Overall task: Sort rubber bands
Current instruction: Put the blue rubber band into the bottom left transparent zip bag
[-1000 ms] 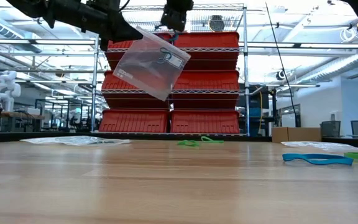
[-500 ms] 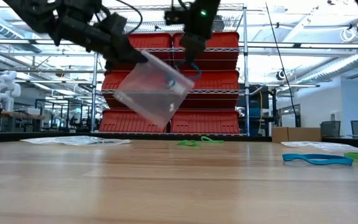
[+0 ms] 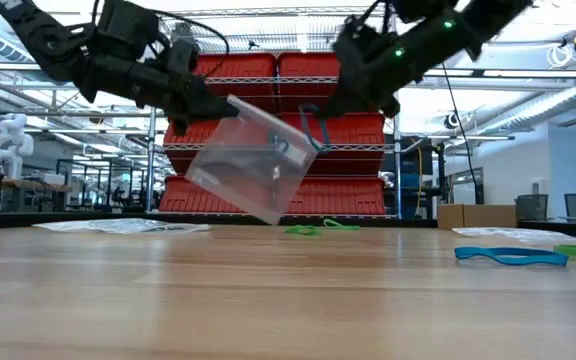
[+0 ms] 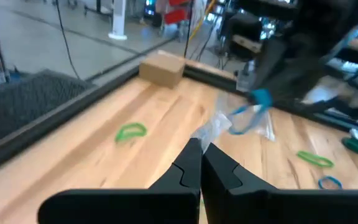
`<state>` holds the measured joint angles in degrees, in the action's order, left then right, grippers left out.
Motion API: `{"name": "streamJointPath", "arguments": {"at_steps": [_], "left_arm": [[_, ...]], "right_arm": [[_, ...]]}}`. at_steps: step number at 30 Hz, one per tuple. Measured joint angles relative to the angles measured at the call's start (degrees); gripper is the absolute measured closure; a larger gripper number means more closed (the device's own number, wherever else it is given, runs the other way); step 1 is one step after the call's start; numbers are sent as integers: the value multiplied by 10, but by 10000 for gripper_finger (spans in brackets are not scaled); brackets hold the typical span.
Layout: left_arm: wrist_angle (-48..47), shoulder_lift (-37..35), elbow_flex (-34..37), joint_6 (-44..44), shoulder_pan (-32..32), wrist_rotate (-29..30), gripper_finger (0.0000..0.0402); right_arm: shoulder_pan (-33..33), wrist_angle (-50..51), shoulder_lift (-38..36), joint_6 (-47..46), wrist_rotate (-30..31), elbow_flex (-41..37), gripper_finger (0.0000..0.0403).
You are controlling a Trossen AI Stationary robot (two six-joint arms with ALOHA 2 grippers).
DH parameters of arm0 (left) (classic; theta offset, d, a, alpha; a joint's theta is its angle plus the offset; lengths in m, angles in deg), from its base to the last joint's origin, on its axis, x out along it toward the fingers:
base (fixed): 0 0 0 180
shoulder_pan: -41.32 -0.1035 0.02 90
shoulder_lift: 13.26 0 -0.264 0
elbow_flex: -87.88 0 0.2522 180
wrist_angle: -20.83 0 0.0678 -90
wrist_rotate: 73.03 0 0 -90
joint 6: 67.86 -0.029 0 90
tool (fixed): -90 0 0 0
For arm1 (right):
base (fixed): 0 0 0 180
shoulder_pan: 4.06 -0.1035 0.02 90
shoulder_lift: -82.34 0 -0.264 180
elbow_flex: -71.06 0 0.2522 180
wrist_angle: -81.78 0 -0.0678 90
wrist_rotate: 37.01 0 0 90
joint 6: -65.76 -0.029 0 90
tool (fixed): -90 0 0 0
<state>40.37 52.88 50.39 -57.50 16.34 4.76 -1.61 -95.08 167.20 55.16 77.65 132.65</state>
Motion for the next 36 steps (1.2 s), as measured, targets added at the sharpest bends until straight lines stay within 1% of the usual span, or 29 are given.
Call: {"name": "streamJointPath", "arguments": {"at_steps": [2, 3, 4, 8, 11, 14, 15, 18, 21, 25, 31, 33, 36], "left_arm": [[3, 17, 0, 11, 1, 0, 400], [9, 27, 0, 14, 4, 0, 400], [14, 37, 0, 18, 7, 0, 400], [72, 80, 1, 43, 28, 2, 400], [120, 107, 1, 54, 40, 14, 400], [161, 122, 1, 71, 48, 19, 400], [171, 125, 1, 74, 50, 20, 400], [186, 126, 1, 84, 55, 25, 400], [196, 126, 0, 88, 59, 30, 400], [198, 126, 0, 88, 64, 33, 400], [198, 126, 0, 87, 65, 35, 400], [198, 126, 0, 87, 65, 35, 400], [201, 126, 0, 88, 65, 35, 400]], "right_arm": [[-2, -54, -4, -9, -36, -24, 401], [-6, -64, -4, -7, -39, -24, 399], [-12, -74, -3, -1, -29, -24, 399], [-43, -86, 17, 41, 93, 4, 401], [-63, -90, 38, 73, 168, 35, 402], [-80, -91, 63, 107, 256, 61, 402], [-84, -89, 73, 114, 275, 68, 402], [-89, -89, 101, 121, 285, 89, 402], [-90, -89, 133, 129, 319, 107, 403], [-90, -107, 165, 143, 351, 125, 403], [-101, -132, 175, 202, 444, 139, 403], [-106, -150, 173, 228, 458, 139, 403], [-106, -158, 173, 237, 456, 139, 403]]}}
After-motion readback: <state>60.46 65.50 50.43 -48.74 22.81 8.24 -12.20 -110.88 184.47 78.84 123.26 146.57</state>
